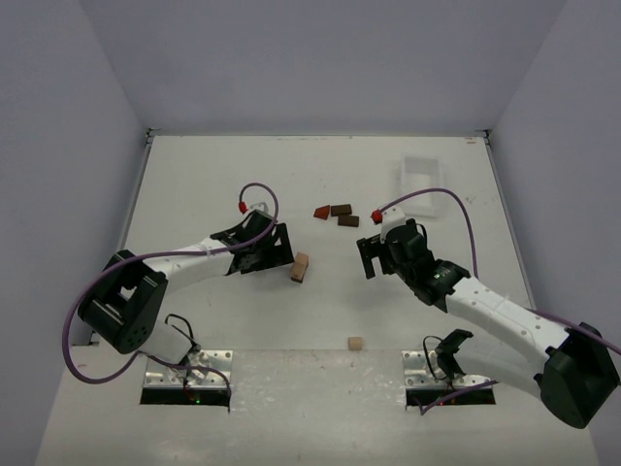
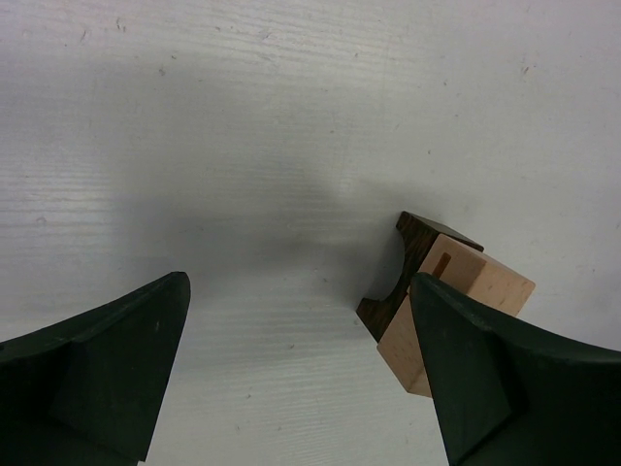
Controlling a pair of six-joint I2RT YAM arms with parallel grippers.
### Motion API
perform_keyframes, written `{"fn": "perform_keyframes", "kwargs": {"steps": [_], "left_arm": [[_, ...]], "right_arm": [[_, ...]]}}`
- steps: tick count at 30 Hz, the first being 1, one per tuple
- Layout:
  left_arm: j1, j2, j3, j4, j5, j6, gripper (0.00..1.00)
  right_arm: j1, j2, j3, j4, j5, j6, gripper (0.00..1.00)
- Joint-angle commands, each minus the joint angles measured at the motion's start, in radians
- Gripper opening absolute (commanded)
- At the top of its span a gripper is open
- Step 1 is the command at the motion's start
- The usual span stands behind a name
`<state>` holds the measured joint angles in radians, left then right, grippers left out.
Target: Build the wood block tower
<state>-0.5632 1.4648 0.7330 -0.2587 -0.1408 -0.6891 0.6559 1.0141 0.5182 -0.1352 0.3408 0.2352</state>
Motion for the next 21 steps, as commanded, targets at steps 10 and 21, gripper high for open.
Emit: {"fn": "perform_keyframes", "kwargs": {"steps": [10, 21], "left_arm": [[-0.020, -0.047, 0.034, 0.008, -0.016, 0.007, 0.94], [-0.029, -0.048, 0.039, 0.010, -0.016, 0.014, 0.94]], "right_arm": [[0.001, -0.007, 0.000, 0.037, 0.030, -0.013, 0.99], [0.002, -0.006, 0.001, 0.037, 0.030, -0.017, 0.99]]}}
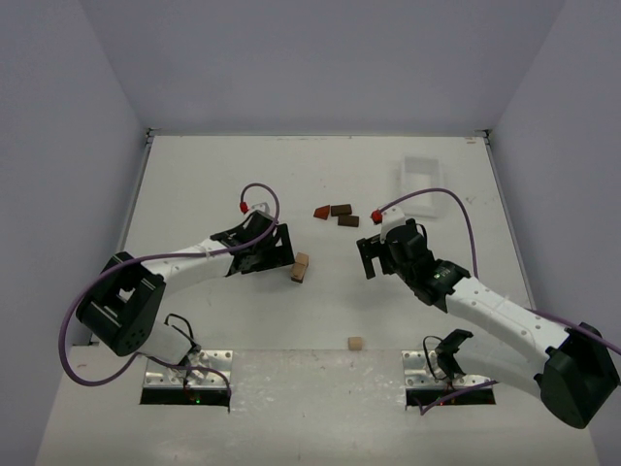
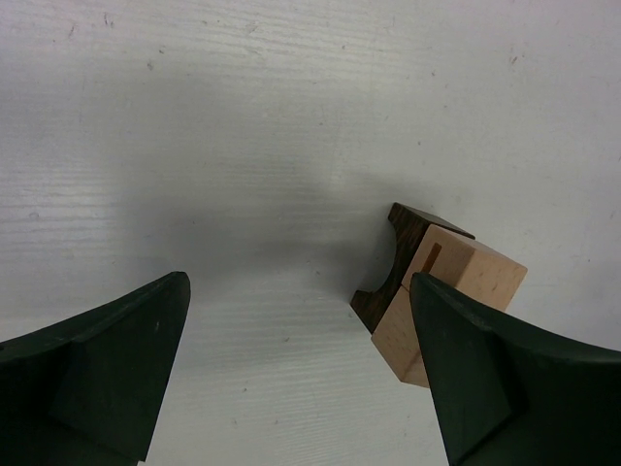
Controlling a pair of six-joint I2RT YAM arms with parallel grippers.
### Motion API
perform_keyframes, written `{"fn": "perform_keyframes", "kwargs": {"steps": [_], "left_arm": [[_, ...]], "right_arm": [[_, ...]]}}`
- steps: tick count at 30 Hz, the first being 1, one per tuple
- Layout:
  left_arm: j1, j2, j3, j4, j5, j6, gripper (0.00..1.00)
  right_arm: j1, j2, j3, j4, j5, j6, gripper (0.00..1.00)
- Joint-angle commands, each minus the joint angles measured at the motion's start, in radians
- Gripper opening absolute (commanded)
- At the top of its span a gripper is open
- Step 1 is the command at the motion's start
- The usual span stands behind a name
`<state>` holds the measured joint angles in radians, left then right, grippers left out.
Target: Build the wood block tower
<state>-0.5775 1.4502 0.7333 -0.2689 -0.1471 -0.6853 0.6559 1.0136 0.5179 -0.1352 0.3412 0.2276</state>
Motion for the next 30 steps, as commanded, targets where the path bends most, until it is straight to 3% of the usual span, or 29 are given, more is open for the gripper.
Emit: {"fn": "perform_keyframes", "kwargs": {"steps": [1, 11, 18, 22, 26, 30], "left_arm": [[-0.015, -0.034, 0.038, 0.020, -0.010, 0.010, 0.94], [-0.015, -0.035, 0.073, -0.038, -0.103, -0.014, 0.94], [-0.010, -0.077, 0.136, -0.147, -0.269, -0.070, 1.00], [0.021, -0.118, 0.158, -0.157, -0.292, -0.064, 1.00], [0.050, -0.167, 0.140, -0.154, -0.281, -0.061, 1.00], [0.050, -0.211, 0.054, -0.145, -0.238, -0.145, 1.00]], "right_arm": [[0.002, -0.006, 0.002, 0.037, 0.029, -0.009, 0.99], [0.002, 0.009, 0.013, 0.030, -0.025, -0.041, 0.99], [0.038, 0.045, 0.028, 0.063, -0.273, -0.132, 0.99], [0.163, 0.128, 0.064, 0.100, -0.186, -0.143, 0.99], [0.207, 0.203, 0.082, 0.144, -0.176, -0.084, 0.99], [0.238, 0.287, 0.080, 0.305, -0.189, -0.044, 0.99]]}}
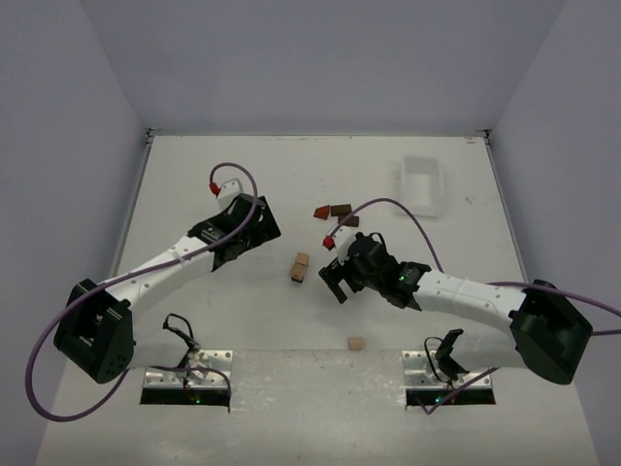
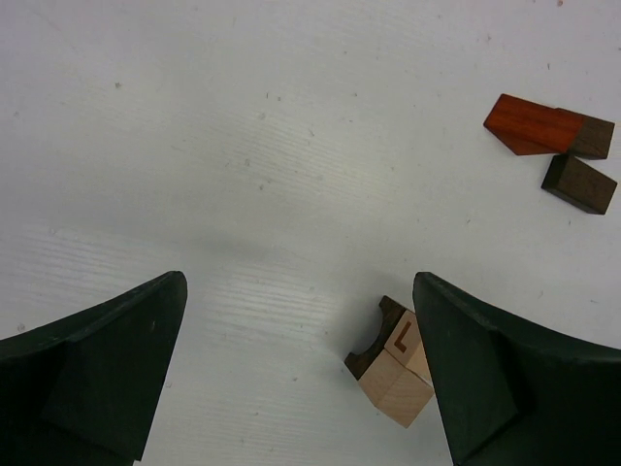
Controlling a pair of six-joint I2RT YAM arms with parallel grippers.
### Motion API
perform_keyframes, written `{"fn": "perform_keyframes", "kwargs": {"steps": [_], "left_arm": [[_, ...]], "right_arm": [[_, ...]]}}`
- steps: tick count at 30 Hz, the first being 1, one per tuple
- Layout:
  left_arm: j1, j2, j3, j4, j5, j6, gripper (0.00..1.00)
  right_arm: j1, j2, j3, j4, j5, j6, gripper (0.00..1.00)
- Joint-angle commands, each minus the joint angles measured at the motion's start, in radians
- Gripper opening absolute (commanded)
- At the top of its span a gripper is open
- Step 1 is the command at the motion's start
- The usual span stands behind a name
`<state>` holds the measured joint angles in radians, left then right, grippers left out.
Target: Build the wood block tower
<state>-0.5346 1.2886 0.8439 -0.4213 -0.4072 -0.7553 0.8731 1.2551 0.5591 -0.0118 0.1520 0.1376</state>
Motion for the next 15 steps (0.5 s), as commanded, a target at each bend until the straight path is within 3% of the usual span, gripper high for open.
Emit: {"fn": "perform_keyframes", "kwargs": {"steps": [1, 9, 15], "left_arm": [[0.007, -0.054, -0.074, 0.007, 0.042, -0.094, 1.00], [0.000, -0.169, -0.199, -0.040, 0.092, -0.147, 1.00], [-0.002, -0.174, -0.229, -0.037, 0.130, -0.074, 1.00]], "right_arm": [[0.024, 0.073, 0.038, 0.206, 0.004, 0.046, 0.99], [0.026, 0.204, 0.090, 0.297, 0.001, 0.045, 0.99], [0.026, 0.273, 0.124, 0.326, 0.015, 0.048, 0.99]]}}
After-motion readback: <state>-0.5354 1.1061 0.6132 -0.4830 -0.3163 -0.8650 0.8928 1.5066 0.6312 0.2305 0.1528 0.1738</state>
